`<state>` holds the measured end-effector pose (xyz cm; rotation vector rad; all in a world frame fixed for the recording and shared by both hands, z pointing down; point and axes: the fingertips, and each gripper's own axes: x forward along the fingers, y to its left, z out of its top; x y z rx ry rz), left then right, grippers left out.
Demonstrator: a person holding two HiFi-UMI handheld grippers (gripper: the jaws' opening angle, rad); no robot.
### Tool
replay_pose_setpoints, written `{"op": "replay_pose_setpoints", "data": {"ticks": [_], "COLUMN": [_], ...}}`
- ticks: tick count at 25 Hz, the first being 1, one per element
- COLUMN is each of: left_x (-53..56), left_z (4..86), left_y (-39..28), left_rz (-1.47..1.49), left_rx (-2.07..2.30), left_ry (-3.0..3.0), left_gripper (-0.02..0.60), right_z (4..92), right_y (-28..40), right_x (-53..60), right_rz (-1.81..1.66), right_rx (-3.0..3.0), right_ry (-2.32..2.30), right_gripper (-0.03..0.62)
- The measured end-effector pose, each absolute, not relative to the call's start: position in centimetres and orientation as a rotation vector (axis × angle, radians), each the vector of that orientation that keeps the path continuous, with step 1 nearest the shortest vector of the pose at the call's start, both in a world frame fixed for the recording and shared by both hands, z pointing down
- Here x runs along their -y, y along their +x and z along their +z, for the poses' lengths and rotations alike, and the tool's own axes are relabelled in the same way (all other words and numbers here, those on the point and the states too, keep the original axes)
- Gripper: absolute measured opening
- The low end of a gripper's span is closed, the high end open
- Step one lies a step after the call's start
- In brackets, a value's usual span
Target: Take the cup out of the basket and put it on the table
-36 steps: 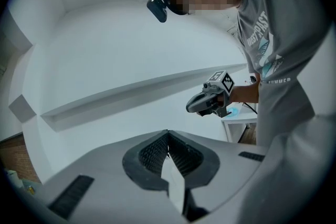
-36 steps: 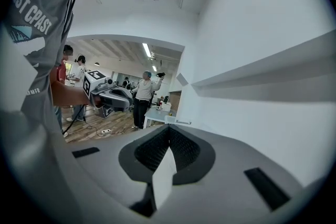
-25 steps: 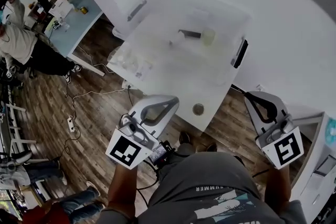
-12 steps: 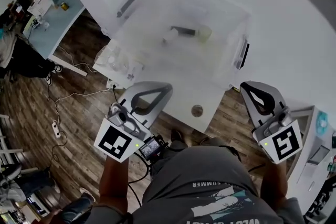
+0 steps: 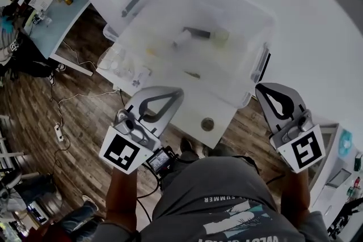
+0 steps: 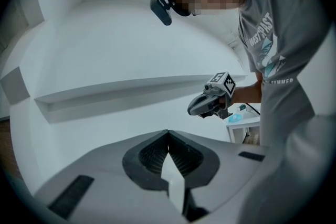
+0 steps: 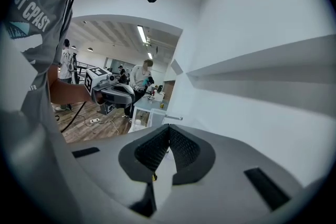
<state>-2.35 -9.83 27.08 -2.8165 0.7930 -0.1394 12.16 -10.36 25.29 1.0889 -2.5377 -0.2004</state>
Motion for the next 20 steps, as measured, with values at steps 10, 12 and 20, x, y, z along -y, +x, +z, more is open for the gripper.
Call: {"op": "replay_pose_setpoints", "data": {"ticks": [10, 12, 20], "left_x": [12.0, 12.0, 13.1], "left_z": [26.3, 26.2, 26.1], "left_y": [1.9, 2.3, 0.8], "left_rz": [-0.249, -0.268, -0.276], "left_rx": [-0.917, -0.933, -0.956], "left_ry": [-2.75, -2.746, -2.737], "left_gripper": [0.009, 0.009, 0.009], "right_z": [25.5, 25.7, 27.6], "right_y": [15.5, 15.6, 14.0], "right_x": [15.4, 15.9, 18.7], "right_rz": [-0.214, -0.208, -0.192], "right_rx": [2.668, 2.687, 2.665], "right_ry": [0.977, 0.957, 0.907], "right_gripper": [0.012, 0.012, 0.012]}}
